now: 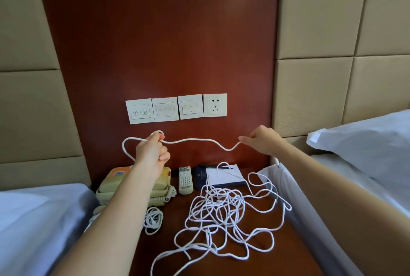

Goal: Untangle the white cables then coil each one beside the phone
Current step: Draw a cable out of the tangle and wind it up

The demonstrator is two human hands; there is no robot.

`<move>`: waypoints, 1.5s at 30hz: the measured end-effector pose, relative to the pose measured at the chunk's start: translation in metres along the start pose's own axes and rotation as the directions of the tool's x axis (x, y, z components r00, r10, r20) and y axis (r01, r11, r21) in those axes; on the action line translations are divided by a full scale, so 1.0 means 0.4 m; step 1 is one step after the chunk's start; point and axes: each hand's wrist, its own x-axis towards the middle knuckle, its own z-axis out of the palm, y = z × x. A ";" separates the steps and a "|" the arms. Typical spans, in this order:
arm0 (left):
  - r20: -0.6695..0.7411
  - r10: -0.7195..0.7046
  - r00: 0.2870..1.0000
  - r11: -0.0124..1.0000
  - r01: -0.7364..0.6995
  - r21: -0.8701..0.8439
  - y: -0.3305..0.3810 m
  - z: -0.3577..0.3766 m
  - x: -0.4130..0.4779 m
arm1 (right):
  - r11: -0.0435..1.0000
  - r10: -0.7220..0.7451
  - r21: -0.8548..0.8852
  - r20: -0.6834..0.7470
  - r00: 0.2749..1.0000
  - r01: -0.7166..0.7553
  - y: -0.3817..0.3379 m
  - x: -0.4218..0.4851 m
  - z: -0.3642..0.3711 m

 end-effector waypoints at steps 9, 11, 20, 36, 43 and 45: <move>0.317 -0.170 0.933 0.927 0.043 0.372 0.025 -0.006 -0.112 | 0.663 -0.120 0.699 0.452 0.884 -0.267 -0.007 -0.181 -0.037; 0.323 -0.208 0.923 0.889 0.041 0.456 0.016 -0.013 -0.146 | 0.470 -0.170 0.798 0.501 0.849 -0.377 0.009 -0.235 -0.024; 0.300 -0.259 0.918 0.830 0.054 0.555 -0.075 -0.052 -0.273 | -0.319 0.043 0.917 0.267 0.963 -0.240 0.059 -0.361 0.057; 0.397 -0.369 0.841 0.432 -0.223 0.874 -0.108 -0.074 -0.380 | -0.439 0.012 0.872 0.249 0.968 -0.219 0.020 -0.504 0.071; 0.473 -0.079 0.877 0.190 -0.453 0.871 -0.110 0.030 -0.272 | -0.247 0.007 0.963 0.117 0.993 -0.112 -0.030 -0.415 0.017; 0.496 -0.004 0.868 0.127 -0.491 0.862 -0.115 0.049 -0.233 | -0.194 0.000 0.978 0.078 0.997 -0.077 -0.033 -0.383 0.013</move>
